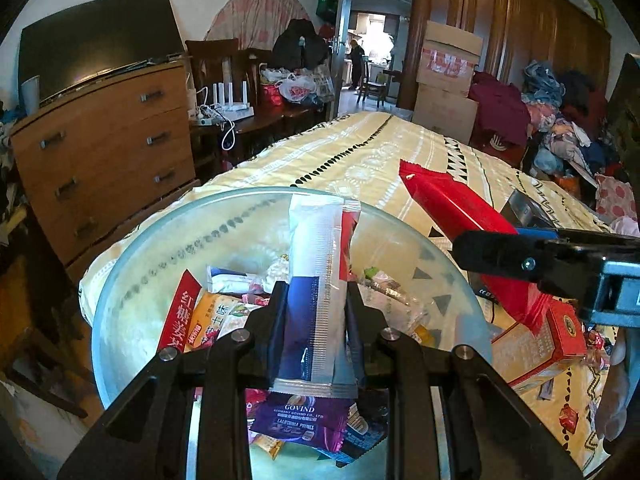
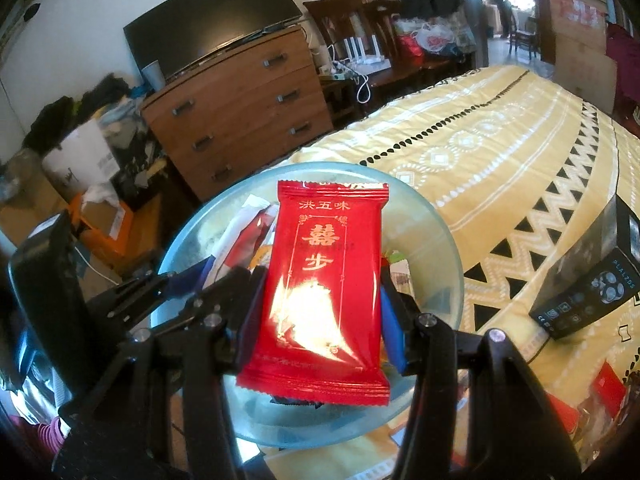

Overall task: Organize snacks
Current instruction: 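Carry both packets to the glass bowl and open both tools to drop them, then grasp the diamond-patterned packet with the right tool while the left tool grasps the red Loacker pack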

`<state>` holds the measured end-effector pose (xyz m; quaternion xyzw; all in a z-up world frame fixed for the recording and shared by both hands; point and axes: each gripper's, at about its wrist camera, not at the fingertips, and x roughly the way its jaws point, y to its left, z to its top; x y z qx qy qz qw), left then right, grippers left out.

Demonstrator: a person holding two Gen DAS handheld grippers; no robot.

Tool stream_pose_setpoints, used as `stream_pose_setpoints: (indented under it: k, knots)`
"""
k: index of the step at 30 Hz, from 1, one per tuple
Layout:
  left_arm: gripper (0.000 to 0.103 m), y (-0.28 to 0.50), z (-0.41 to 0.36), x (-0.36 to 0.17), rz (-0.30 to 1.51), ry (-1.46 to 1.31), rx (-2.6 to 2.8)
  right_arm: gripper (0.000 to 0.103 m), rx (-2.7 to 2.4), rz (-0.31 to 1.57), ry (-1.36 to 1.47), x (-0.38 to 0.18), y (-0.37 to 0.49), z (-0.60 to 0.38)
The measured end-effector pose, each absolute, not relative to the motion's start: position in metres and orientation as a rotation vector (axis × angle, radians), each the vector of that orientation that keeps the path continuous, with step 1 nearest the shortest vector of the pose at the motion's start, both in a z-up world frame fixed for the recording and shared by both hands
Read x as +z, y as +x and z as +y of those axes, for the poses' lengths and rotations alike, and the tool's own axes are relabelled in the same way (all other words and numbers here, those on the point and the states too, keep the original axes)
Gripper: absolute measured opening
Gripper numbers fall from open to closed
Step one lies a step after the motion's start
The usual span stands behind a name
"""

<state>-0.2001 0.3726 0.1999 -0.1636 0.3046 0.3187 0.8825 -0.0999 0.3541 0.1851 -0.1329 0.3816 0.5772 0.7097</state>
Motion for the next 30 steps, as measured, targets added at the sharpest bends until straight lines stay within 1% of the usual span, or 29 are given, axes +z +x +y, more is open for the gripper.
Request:
stream_pose_setpoints:
  k: [4,5,6,7,8,11,13,14,17,19,22,23,24,26,27,29,30]
  knots:
    - [0.028,-0.198,0.376,0.195,0.659,-0.352,0.672,0.054,1.276,0.863,-0.306,0.182,-0.101,0.364]
    - [0.03,-0.197,0.376,0.195,0.663,-0.354,0.676,0.054,1.273,0.861,-0.304,0.182,-0.101,0.366]
    - [0.038,-0.196,0.378,0.194,0.67,-0.355,0.679,0.056,1.272,0.864,-0.299,0.182,-0.101,0.367]
    - [0.049,-0.195,0.379,0.194,0.669,-0.353,0.687,0.057,1.274,0.87,-0.289,0.181,-0.1,0.367]
    - [0.052,-0.196,0.379,0.194,0.666,-0.351,0.697,0.059,1.273,0.87,-0.281,0.182,-0.1,0.367]
    - [0.054,-0.197,0.381,0.194,0.658,-0.361,0.71,0.06,1.272,0.857,-0.278,0.184,-0.101,0.366]
    - [0.061,-0.2,0.383,0.194,0.647,-0.378,0.725,0.06,1.275,0.842,-0.268,0.188,-0.102,0.363]
    - [0.062,-0.203,0.384,0.196,0.637,-0.387,0.734,0.061,1.276,0.828,-0.262,0.192,-0.104,0.359]
    - [0.064,-0.211,0.381,0.203,0.58,-0.39,0.778,0.066,1.281,0.748,-0.245,0.207,-0.111,0.339]
    - [0.064,-0.214,0.372,0.212,0.524,-0.378,0.778,0.068,1.273,0.664,-0.215,0.219,-0.123,0.308]
    - [0.064,-0.215,0.336,0.231,0.416,-0.309,0.722,0.075,1.215,0.556,-0.202,0.221,-0.145,0.258]
    - [0.064,-0.213,0.321,0.237,0.388,-0.286,0.683,0.079,1.192,0.524,-0.192,0.217,-0.153,0.237]
    - [0.064,-0.209,0.308,0.241,0.374,-0.273,0.639,0.086,1.166,0.498,-0.183,0.209,-0.163,0.212]
    - [0.068,-0.199,0.274,0.247,0.363,-0.254,0.5,0.091,1.12,0.5,-0.165,0.191,-0.174,0.171]
    - [0.074,-0.192,0.252,0.248,0.361,-0.235,0.433,0.091,1.096,0.523,-0.154,0.177,-0.179,0.145]
    - [0.076,-0.183,0.216,0.248,0.37,-0.198,0.319,0.091,1.033,0.582,-0.171,0.15,-0.182,0.103]
    - [0.076,-0.178,0.197,0.246,0.381,-0.18,0.258,0.09,0.957,0.644,-0.185,0.127,-0.18,0.074]
